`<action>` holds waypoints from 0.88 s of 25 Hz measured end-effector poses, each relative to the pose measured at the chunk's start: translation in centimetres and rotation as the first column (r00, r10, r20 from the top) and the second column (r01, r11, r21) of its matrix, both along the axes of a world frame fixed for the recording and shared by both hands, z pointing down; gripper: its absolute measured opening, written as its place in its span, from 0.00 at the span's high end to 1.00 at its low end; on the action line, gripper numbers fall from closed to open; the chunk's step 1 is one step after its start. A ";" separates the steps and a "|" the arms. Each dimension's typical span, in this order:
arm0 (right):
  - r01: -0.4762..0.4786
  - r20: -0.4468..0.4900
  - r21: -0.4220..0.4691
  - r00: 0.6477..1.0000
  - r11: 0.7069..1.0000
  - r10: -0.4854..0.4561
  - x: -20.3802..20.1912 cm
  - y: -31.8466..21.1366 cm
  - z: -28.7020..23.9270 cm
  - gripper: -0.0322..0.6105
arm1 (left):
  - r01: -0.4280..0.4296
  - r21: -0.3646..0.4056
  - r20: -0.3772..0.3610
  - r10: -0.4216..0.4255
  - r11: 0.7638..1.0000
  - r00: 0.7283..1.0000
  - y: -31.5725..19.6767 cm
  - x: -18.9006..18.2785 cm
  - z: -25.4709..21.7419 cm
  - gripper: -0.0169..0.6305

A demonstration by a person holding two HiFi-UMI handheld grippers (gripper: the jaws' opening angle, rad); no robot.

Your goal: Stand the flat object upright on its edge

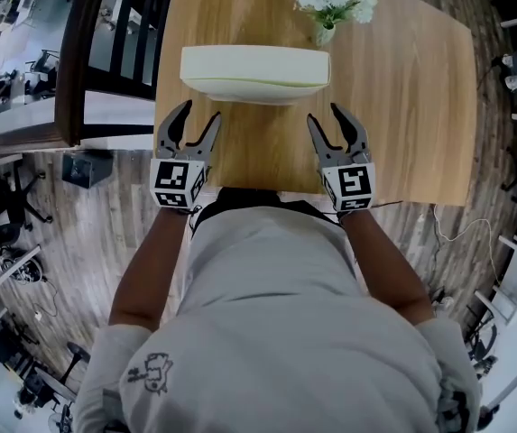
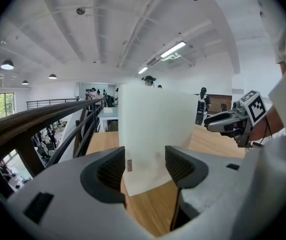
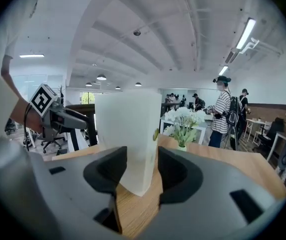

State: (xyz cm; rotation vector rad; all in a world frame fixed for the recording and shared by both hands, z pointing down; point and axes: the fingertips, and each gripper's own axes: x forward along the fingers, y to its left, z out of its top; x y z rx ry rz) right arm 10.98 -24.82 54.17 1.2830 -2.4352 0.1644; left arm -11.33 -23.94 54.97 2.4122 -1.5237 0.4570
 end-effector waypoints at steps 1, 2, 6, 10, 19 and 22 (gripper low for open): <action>0.006 0.007 0.017 1.000 1.000 -0.006 0.2 0.4 -1.0 0.65 | 0.000 0.012 -0.005 0.000 1.000 1.000 0.4 0.1 -0.9 0.58; 0.013 0.016 0.035 1.000 0.999 -0.014 0.3 0.7 -2.0 0.67 | 0.001 0.027 -0.011 -0.001 1.000 1.000 0.8 0.3 -1.9 0.60; 0.060 0.056 0.060 0.996 0.996 -0.064 0.7 1.9 -4.6 0.72 | 0.010 0.074 -0.021 -0.008 0.997 1.000 1.8 1.4 -4.9 0.65; 0.114 0.074 0.075 0.990 0.991 -0.119 0.8 3.2 -6.4 0.79 | 0.018 0.098 -0.026 -0.016 0.995 1.000 2.8 2.7 -6.9 0.71; 0.163 0.090 0.096 0.981 0.982 -0.171 2.4 5.0 -9.7 0.94 | 0.009 0.119 -0.030 -0.006 0.993 1.000 5.2 4.5 -9.3 0.93; 0.173 0.094 0.080 0.979 0.982 -0.181 3.0 5.6 -10.1 0.94 | 0.016 0.110 -0.047 -0.010 0.994 0.999 6.2 4.5 -9.9 0.96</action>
